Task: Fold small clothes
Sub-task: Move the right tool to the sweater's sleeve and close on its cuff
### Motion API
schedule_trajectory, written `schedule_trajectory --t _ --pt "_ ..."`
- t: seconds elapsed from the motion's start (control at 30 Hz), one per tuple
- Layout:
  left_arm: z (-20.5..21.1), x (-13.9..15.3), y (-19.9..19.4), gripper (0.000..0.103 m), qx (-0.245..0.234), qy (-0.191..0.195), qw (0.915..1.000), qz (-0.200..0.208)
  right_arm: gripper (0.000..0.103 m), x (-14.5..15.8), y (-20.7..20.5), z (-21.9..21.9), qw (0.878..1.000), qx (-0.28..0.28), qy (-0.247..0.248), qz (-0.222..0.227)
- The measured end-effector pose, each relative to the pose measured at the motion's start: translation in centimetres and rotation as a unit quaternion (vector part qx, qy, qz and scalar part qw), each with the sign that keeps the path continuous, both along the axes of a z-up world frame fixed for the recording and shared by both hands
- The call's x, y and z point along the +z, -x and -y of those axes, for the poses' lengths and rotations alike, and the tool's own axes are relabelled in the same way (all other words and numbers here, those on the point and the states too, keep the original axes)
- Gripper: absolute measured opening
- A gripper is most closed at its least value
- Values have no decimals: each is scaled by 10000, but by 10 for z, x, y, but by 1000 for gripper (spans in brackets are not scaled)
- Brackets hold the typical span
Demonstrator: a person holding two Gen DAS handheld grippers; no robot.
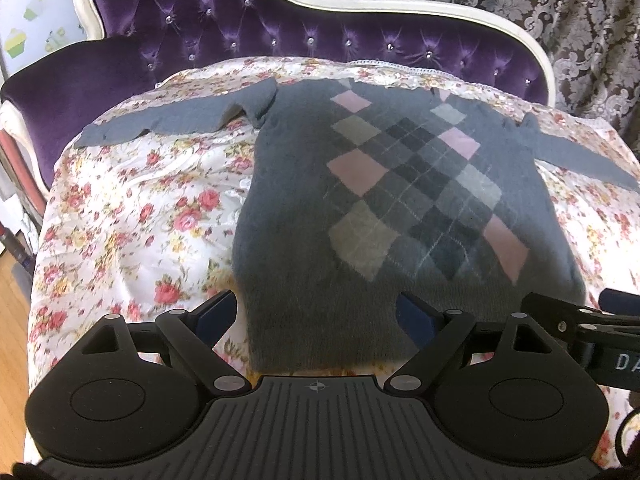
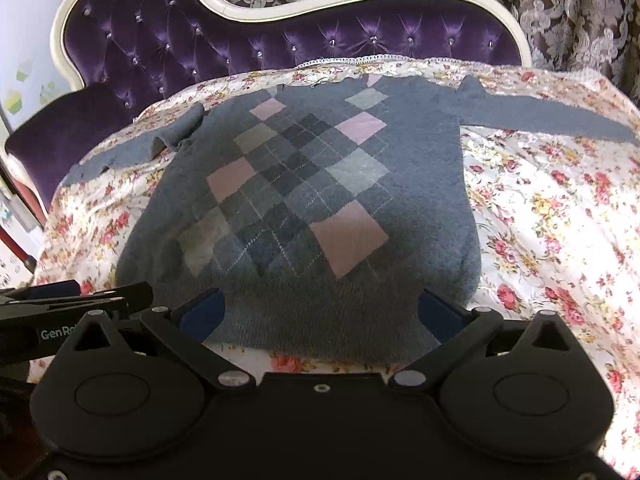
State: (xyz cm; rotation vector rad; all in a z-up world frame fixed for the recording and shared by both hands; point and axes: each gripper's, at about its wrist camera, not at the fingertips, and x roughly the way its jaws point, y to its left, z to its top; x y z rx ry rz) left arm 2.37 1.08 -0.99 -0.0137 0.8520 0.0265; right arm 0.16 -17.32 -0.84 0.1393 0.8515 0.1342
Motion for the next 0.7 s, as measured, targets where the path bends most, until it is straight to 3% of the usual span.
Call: schedule_trajectory --t 0.23,0.4,0.67,0.7 --pt "6 4 -28 87 -231 -58 9991 353 102 5 -22 31 9985 -113 -524 129" --pt "10 3 -58 87 -347 140 9974 618 102 9 -51 76 9946 -203 -954 363" --pt "21 -17 -106 87 -140 -334 9965 747 101 1 -117 183 9887 -1213 -785 401" --pt "21 -21 -111 87 -148 -307 9970 692 97 -2 -126 199 9872 -1355 -726 417"
